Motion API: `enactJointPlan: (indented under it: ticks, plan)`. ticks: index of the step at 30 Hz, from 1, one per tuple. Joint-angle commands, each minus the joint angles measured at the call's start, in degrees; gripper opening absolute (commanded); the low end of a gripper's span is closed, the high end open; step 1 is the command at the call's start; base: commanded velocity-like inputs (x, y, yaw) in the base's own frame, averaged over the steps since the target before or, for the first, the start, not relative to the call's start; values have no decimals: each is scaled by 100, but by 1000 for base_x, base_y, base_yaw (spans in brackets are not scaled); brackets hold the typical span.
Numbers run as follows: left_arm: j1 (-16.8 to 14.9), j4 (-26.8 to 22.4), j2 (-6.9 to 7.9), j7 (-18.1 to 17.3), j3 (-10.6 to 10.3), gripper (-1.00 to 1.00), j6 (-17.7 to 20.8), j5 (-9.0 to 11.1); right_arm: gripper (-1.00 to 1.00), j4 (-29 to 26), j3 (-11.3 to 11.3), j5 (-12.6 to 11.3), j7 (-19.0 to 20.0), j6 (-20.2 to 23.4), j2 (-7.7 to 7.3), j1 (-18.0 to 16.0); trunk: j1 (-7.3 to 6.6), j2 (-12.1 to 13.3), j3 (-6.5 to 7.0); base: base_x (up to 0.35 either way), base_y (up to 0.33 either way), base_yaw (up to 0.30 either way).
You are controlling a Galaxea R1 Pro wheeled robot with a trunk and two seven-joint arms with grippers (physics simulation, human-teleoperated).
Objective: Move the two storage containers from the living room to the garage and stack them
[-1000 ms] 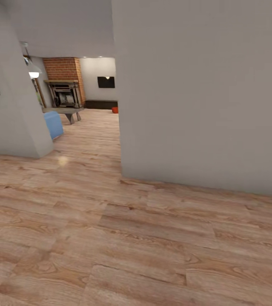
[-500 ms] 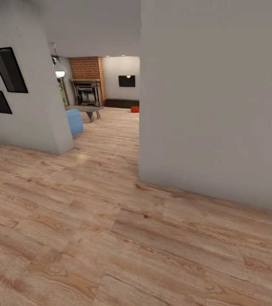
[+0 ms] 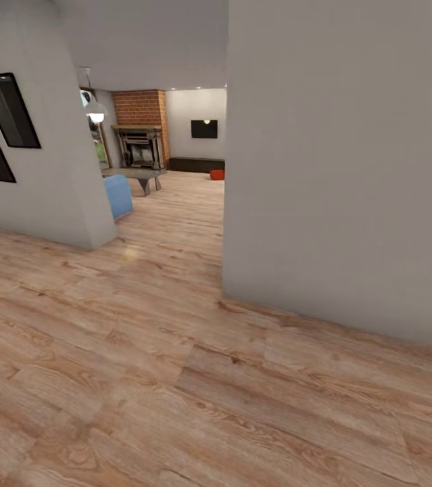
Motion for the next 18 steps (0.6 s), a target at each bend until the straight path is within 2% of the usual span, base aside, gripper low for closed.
enactJointPlan:
  ticks: [1,18]
  plan:
    - [-4,-1,-1,15,7,100,17,36,100,17,48,-56,0,-32,3,-6,3,-2,-5,320,0,0]
    - [-4,-1,-1,15,4,100,17,36,100,17,39,-69,28,-32,-21,-6,3,-2,-5,320,0,0]
